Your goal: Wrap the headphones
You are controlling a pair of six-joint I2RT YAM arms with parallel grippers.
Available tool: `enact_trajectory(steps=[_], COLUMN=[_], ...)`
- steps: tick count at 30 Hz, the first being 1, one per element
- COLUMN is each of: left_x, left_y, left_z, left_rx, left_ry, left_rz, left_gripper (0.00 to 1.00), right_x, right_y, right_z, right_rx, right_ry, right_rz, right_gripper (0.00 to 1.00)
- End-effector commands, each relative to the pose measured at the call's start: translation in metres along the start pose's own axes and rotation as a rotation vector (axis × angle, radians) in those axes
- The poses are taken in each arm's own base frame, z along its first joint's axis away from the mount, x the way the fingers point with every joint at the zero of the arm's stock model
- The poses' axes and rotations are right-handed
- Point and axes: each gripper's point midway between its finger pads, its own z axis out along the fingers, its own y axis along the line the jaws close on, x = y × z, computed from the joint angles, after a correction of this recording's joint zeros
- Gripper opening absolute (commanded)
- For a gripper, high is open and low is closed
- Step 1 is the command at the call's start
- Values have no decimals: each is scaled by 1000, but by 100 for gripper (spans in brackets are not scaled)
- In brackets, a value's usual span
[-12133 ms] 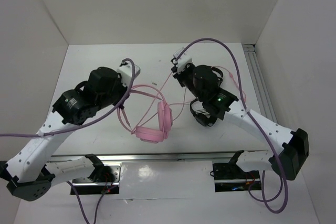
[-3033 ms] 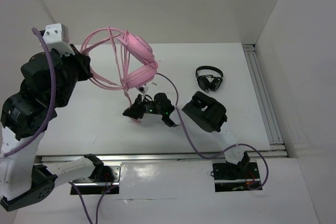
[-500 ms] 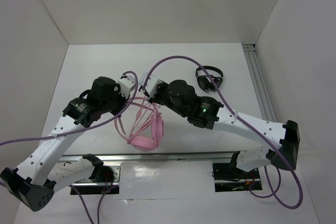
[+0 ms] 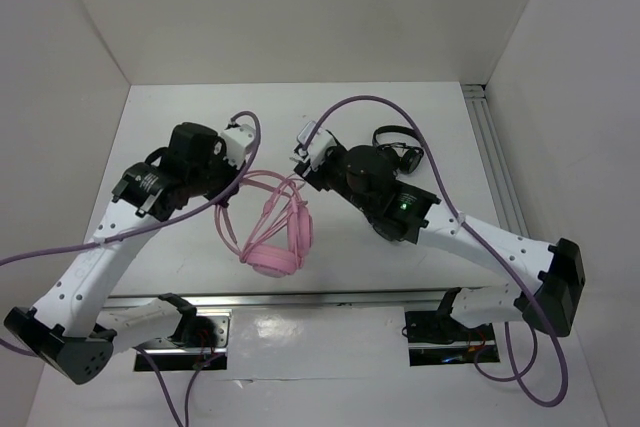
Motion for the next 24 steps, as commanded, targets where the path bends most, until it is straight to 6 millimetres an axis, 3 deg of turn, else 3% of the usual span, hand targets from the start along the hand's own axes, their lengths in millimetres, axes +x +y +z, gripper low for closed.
enact_trajectory(steps=[1, 8, 11, 13, 16, 17, 20, 21, 22, 23, 24], left_x=[-30, -39, -46, -47, -70, -70, -90, -84, -87, -105, -106], left_y=[0, 15, 22, 30, 35, 34, 31, 32, 34, 32, 35], left_z=[-14, 2, 20, 38, 60, 77, 103, 131, 144, 146, 158], left_rx=[41, 51, 55, 38, 72, 98, 177, 202, 213, 256, 259], left_ry=[-104, -118, -135, -131, -219, -207, -243, -188, -181, -201, -180], left_rz=[-77, -167, -210, -246, -219, -201, -126, -129, -112, -84, -73], left_gripper=[0, 0, 0, 0, 0, 0, 0, 0, 0, 0, 0], right_x=[-22, -42, -56, -63, -65, -60, -55, -51, -53, -47, -45], right_y=[-19, -51, -67, -85, -93, -84, -75, -74, -71, -67, -66], right_z=[-6, -17, -28, -44, -68, -70, -84, -83, -88, -89, -89], right_rx=[51, 110, 178, 261, 294, 251, 202, 199, 189, 175, 173], right_ry=[-100, -159, -185, -203, -217, -209, -203, -189, -192, -172, -163], right_rz=[90, 183, 266, 342, 457, 463, 474, 471, 471, 465, 463], right_gripper=[56, 75, 86, 92, 93, 93, 94, 94, 94, 94, 94])
